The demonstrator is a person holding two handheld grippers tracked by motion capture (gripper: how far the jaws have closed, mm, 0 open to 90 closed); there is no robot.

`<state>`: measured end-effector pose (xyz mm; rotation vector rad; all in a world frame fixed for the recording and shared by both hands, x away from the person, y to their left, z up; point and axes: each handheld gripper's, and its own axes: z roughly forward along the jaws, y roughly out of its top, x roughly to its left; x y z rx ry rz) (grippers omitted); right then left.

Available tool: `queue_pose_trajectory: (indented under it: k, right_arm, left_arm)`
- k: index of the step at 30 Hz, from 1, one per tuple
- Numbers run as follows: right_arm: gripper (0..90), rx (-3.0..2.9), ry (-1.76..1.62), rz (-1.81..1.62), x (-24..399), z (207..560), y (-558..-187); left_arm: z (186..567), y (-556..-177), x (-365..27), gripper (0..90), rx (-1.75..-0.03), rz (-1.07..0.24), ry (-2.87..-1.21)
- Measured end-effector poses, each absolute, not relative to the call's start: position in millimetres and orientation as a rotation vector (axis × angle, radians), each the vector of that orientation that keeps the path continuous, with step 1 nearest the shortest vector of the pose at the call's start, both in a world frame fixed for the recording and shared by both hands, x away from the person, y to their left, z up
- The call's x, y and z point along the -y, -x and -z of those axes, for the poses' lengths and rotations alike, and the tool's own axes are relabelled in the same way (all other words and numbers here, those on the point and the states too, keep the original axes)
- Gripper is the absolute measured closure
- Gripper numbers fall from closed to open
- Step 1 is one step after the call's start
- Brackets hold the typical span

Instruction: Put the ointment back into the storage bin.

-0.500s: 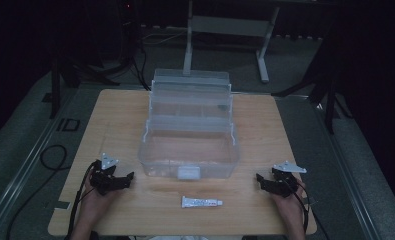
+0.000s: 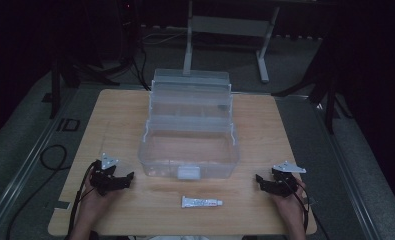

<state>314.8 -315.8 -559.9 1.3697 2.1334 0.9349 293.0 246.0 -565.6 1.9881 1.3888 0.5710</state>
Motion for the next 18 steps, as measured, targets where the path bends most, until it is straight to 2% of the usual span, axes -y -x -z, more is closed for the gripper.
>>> queue_pose_trajectory:
  k: [8,13,18]
  right_arm:
    - [32.4,-2.134,-1.355,-0.91,318.0,554.7,-310.9]
    - [44.8,-2.164,-1.333,-0.948,318.9,543.2,-306.4]
    - [45.9,-2.193,-1.291,-0.942,316.6,535.6,-301.8]
  left_arm:
    - [565.6,-293.0,-246.0,14.4,-1.388,-0.571,-1.989]
    - [565.6,-293.0,-246.0,14.4,-1.389,-0.571,-1.988]
    - [565.6,-293.0,-246.0,14.4,-1.389,-0.571,-1.988]
